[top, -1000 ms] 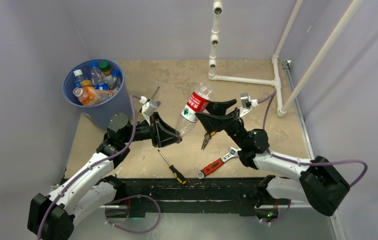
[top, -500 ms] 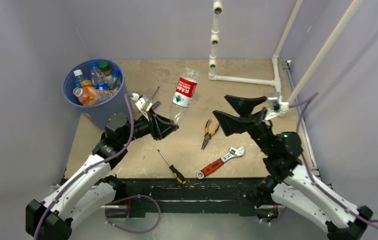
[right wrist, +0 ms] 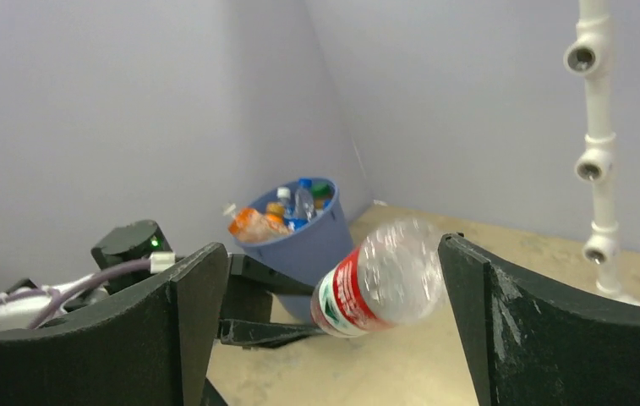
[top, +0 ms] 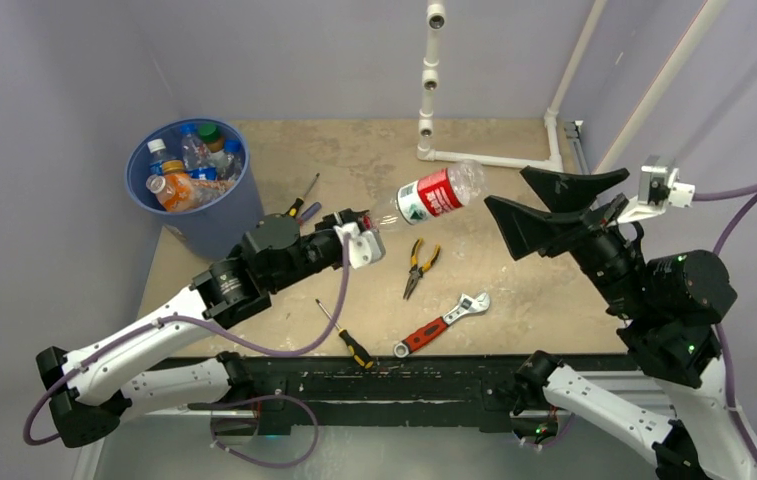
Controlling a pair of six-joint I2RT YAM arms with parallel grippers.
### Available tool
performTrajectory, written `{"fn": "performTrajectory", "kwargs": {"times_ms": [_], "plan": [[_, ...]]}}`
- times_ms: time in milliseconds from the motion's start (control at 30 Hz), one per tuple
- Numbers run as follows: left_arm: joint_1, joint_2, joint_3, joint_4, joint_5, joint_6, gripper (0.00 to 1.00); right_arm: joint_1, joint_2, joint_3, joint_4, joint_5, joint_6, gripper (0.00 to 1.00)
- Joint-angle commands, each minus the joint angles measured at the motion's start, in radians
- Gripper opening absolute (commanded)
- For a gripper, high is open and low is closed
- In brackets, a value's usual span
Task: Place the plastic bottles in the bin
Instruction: Pick up the plastic bottle at the center of the board.
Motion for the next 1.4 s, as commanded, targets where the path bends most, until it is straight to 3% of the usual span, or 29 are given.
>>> {"fn": "performTrajectory", "kwargs": {"times_ms": [0, 200, 400, 667, 933, 1367], "plan": [[-0.046, 0.011, 0.024, -0.15, -0.124, 0.6, 0.0, 0.004, 0.043, 0.128, -0.264, 0.038, -0.056, 0.99], [-0.14, -0.01, -0.145, 0.017, -0.325, 1.109, 0.0, 0.004, 0.115, 0.221, -0.415, -0.026, -0.092, 0.99], [-0.21, -0.001, -0.142, 0.018, -0.373, 1.293, 0.0, 0.004, 0.202, 0.149, -0.49, -0.05, -0.124, 0.99], [-0.299, -0.017, -0.111, -0.019, -0.329, 1.313, 0.0, 0.004, 0.205, 0.015, -0.445, -0.235, -0.149, 0.98], [-0.313, -0.072, -0.173, -0.076, -0.329, 1.304, 0.0, 0.007, 0.195, -0.096, -0.429, -0.377, -0.195, 0.96], [-0.315, -0.131, -0.172, -0.14, -0.329, 1.299, 0.0, 0.095, 0.244, -0.233, -0.355, -0.42, -0.178, 0.94]]}}
